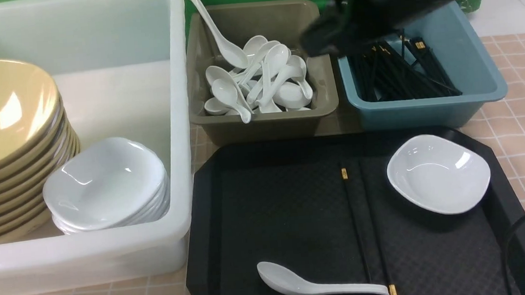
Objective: On brown table put chopsticks spoon bowls plates into blue grey white boxes.
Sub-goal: 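Reach for and grasp the small white dish on the black tray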
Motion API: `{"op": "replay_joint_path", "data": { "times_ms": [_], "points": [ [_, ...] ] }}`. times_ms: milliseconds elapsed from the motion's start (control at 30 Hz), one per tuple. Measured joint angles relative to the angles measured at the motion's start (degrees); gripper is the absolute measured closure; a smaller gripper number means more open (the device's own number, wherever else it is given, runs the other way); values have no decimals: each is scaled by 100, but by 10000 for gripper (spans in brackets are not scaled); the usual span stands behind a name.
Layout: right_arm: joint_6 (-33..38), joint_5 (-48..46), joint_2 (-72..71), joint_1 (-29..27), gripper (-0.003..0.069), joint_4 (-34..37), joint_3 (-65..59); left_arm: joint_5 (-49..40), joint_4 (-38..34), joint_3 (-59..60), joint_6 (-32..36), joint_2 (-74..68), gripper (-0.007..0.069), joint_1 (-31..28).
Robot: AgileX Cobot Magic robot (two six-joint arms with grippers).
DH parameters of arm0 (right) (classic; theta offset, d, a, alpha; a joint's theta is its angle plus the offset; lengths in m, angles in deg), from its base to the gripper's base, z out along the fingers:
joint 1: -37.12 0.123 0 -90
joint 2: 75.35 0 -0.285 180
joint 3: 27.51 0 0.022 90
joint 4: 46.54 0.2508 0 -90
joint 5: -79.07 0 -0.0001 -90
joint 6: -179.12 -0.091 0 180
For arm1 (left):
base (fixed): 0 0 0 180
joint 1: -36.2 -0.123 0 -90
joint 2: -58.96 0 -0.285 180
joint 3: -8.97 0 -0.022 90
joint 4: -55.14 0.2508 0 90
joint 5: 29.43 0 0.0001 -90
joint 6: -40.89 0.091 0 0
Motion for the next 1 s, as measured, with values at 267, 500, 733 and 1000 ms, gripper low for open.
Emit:
{"op": "replay_joint_path", "data": {
  "times_ms": [267, 500, 733, 1000],
  "points": [
    [-883, 932, 46, -722, 621, -1524, -2203, 9, 0, 0, 0, 0, 617, 0],
    [-975, 1879, 671, -633, 621, -1397, -3322, 15, 0, 0, 0, 0, 617, 0],
    [-489, 1561, 775, -205, 610, -170, -2982, 15, 0, 0, 0, 0, 617, 0],
    [-896, 974, 441, -864, 447, -1063, -2168, 11, 0, 0, 0, 0, 617, 0]
  ]
}}
